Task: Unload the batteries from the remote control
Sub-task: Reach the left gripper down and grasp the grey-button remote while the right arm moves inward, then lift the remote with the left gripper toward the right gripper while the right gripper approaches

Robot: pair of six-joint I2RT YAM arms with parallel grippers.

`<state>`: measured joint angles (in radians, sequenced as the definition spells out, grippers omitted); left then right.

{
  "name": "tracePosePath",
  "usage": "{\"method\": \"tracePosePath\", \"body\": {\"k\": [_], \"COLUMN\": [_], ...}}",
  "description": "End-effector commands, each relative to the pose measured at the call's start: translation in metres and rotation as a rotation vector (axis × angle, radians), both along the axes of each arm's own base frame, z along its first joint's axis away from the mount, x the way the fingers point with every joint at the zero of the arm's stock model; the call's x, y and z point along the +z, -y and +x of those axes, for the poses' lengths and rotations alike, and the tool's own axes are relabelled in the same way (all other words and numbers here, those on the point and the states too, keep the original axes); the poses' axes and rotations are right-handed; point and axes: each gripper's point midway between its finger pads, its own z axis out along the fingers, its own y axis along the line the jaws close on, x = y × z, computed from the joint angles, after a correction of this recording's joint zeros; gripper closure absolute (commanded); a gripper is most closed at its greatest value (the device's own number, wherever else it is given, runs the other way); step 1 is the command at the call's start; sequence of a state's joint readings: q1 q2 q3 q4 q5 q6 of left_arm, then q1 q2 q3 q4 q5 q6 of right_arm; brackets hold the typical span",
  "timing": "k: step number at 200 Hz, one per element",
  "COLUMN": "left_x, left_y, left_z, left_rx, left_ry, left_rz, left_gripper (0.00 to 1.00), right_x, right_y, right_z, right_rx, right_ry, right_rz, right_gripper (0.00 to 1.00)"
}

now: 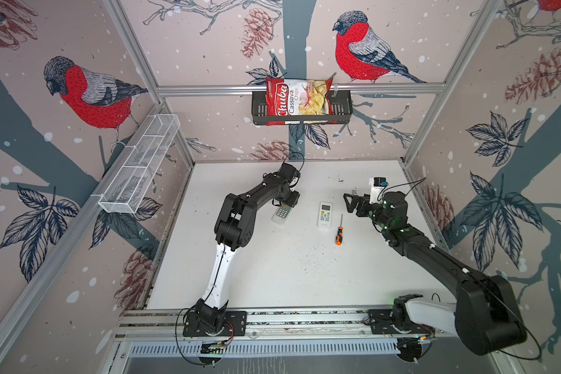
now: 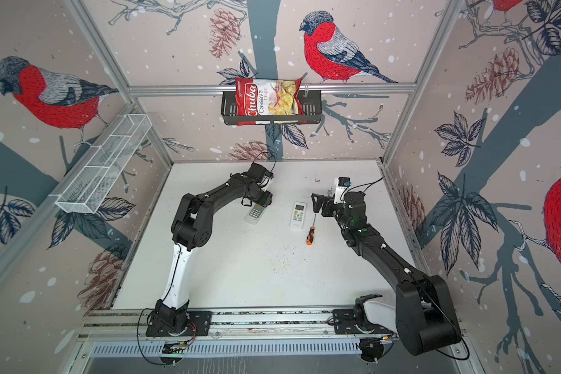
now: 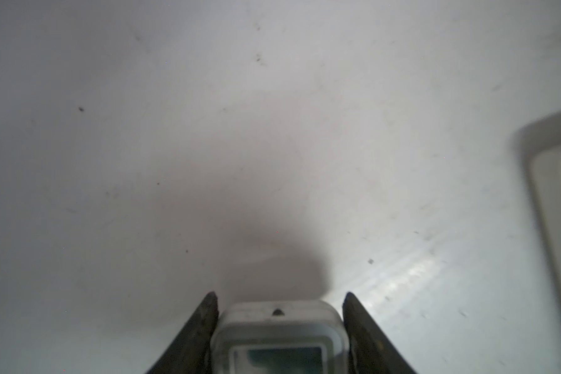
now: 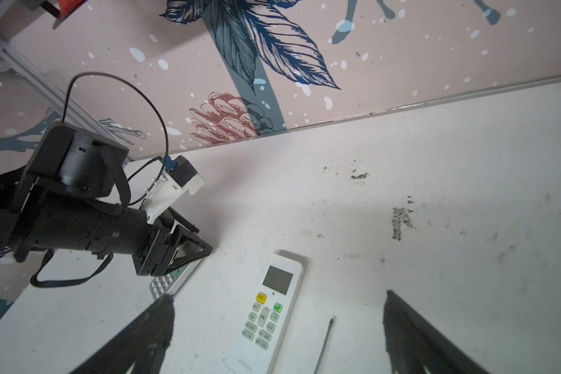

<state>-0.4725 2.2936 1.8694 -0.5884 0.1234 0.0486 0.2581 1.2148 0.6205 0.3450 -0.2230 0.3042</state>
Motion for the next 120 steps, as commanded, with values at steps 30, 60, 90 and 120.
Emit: {"method": "tracePosePath", "body": {"k": [30,60,90,120], "left_x": [0.105,0.149,0.186,0.223], "left_y": [0.025,0.03,0.038,0.048], "left_z": [-0.004,-0.011,-0.024,-0.038], "left_rx": [-0.074,-0.141,-0.234,-0.342], "left_ry": [0.049,0.044,0.062,0.097], "left_rz": [-0.359,-0.592,-0.789,-0.948], "left_gripper": [0.62,0.63,0.63,0.63], "right_x": [0.03,0.045,0.054,0.058], "right_y": [-0.024,-0.049,-0.077,-0.1], "right_z": [-0.017,-0.03,-0.036,-0.032], "right_rx": [0.238,0.407,0.569,0.664], "right_ry": [0.1,0.151,0.168,0.163], "right_rz": [0.198,0.247,0.261,0.267], "right_gripper": [0.0,0.0,0.0,0.0]}}
